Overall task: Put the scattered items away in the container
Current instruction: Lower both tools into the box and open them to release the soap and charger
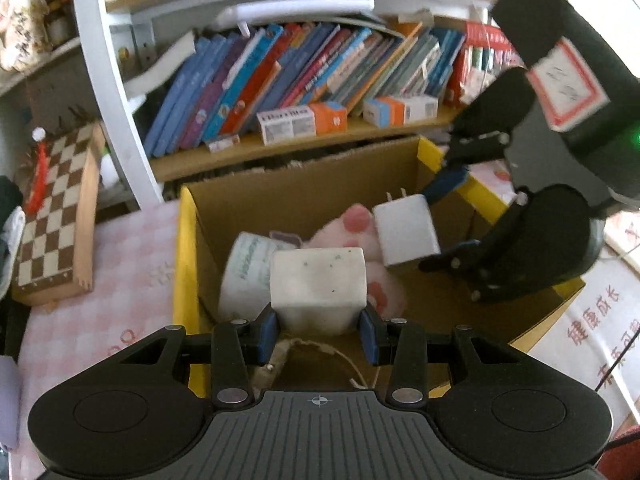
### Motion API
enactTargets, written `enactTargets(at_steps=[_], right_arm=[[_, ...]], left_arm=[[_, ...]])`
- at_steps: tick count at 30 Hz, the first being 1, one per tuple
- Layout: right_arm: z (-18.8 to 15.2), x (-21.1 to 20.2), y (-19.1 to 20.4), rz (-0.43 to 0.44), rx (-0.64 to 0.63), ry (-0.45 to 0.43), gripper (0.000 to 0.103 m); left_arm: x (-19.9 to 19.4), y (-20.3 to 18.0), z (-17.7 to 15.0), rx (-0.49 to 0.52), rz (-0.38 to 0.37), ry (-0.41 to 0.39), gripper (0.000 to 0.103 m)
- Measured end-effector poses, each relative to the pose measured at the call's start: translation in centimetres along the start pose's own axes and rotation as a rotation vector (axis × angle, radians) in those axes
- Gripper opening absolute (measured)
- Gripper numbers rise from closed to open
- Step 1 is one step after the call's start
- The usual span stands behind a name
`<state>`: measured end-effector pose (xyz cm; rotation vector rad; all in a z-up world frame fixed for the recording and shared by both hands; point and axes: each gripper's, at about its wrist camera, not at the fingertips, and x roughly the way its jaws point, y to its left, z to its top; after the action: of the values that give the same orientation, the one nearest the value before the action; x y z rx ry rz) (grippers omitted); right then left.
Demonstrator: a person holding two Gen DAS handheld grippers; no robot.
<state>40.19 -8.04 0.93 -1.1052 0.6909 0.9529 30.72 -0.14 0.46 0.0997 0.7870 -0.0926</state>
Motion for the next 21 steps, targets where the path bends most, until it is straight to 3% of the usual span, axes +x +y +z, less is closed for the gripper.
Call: enactTargets(at_steps=[21], right_arm=[[1.1, 6.4, -0.3, 0.093, -0.190, 0.151, 0.047]], left_arm=[[4.0, 0.2, 0.6, -0.012, -0.070, 0.139, 0.040]])
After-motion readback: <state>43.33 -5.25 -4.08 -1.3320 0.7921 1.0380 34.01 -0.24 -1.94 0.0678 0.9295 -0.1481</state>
